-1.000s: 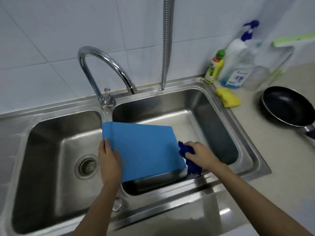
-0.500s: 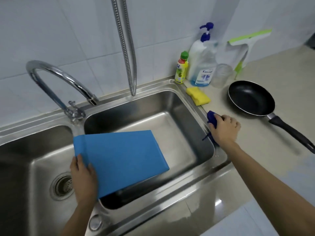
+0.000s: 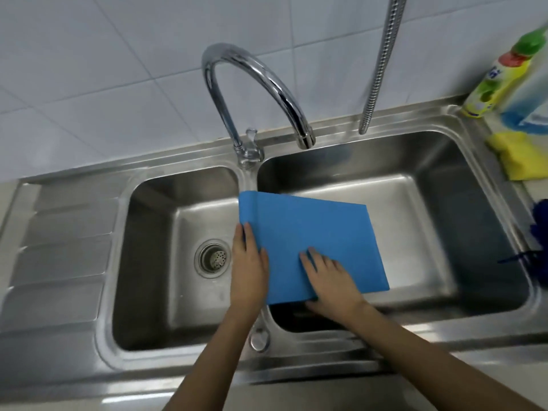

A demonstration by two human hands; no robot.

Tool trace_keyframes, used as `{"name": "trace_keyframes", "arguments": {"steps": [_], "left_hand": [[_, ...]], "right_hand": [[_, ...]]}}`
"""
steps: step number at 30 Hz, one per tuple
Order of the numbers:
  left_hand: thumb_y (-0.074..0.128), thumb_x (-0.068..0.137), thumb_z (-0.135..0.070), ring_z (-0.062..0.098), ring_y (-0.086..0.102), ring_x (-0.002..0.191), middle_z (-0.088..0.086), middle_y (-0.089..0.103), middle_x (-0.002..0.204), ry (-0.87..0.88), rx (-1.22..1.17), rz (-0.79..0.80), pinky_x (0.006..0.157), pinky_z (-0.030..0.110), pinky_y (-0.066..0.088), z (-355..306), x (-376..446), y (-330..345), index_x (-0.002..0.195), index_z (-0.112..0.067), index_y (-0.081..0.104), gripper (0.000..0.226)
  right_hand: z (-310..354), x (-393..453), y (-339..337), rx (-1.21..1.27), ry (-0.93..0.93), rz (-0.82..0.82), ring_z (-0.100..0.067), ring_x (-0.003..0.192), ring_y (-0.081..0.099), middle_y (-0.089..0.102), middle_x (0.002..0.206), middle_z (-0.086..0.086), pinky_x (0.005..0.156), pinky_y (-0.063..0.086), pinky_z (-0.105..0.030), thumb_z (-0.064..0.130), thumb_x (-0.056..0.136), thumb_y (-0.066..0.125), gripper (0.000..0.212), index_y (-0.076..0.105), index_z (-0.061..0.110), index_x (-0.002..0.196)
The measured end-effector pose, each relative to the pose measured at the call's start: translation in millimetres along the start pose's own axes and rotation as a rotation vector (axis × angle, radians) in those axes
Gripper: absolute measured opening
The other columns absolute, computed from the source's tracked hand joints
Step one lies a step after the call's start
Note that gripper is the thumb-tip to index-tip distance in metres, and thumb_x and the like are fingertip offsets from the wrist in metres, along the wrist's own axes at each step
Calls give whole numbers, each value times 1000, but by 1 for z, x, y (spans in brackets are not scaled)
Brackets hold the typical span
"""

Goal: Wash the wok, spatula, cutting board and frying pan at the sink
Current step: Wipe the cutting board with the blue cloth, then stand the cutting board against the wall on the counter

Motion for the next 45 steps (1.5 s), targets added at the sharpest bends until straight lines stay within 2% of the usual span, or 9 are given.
{"name": "trace_keyframes", "arguments": {"steps": [3,9,14,19,23,28,35,39,45], "left_hand": [[43,100,-31,32,25,143,15,11,160,137,190,147,117,41,29,14,2,-12,154,-9,12,66],[58,74,-22,23,4,150,2,-8,163,730,532,472,120,46,10,50,8,-46,155,-29,-1,101],[64,86,-31,27,27,146,12,26,158,930,695,141,118,49,15,11,0,-36,153,-10,18,84],[53,80,-22,27,64,99,10,68,113,1069,473,-128,94,38,40,-65,-4,-45,120,-9,49,42],[50,75,-14,27,56,66,8,60,78,1074,349,-217,67,32,36,-144,-14,-56,93,-11,53,18],[47,75,-19,27,53,63,5,55,72,1037,317,-270,64,33,32,-215,-44,-86,78,-11,55,12],[53,96,-29,14,45,67,-6,55,72,874,-96,-409,61,22,27,-270,-85,-184,74,-16,55,25],[59,95,-32,15,44,56,-2,48,57,656,-411,-391,57,32,35,-293,-78,-197,62,-16,46,39],[52,97,-36,19,48,54,2,52,59,578,-540,-349,50,35,36,-338,-104,-137,72,-9,53,38]], "right_hand": [[2,2,13,-69,11,-7,-36,93,65,57,125,-24,74,56,-40,52,35,82,109,55,0,127],[1,-4,15,-118,-36,-111,-39,98,67,58,126,-25,56,57,-35,45,48,79,98,50,-3,128],[-19,-27,-30,-118,-143,-376,-26,94,70,66,119,-13,51,56,-27,40,66,58,65,64,4,119],[-67,-63,-77,108,-38,-542,-18,92,68,63,122,-1,69,54,-28,35,83,38,51,58,14,125],[-127,-99,-86,429,301,-776,-21,135,37,31,151,-7,107,35,-35,33,97,48,57,31,12,147],[-163,-135,-53,1046,783,-658,-35,141,25,8,157,-18,112,25,-42,27,96,51,74,6,3,150],[-175,-174,-103,1585,572,-838,-13,125,43,44,134,9,103,36,-33,32,98,48,47,29,22,140],[-226,-214,-157,1511,603,-1075,-19,101,62,61,119,-9,92,50,-46,34,93,57,33,48,19,122],[-288,-346,-214,1154,650,-1305,-19,92,61,59,98,5,79,52,-44,36,89,62,29,49,22,111]]}}
Point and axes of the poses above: each hand's wrist, its own x-axis towards the middle knuckle, its own y-axis out of the palm, z = x × y, the point moved 5 cm from there along x, towards the middle knuckle
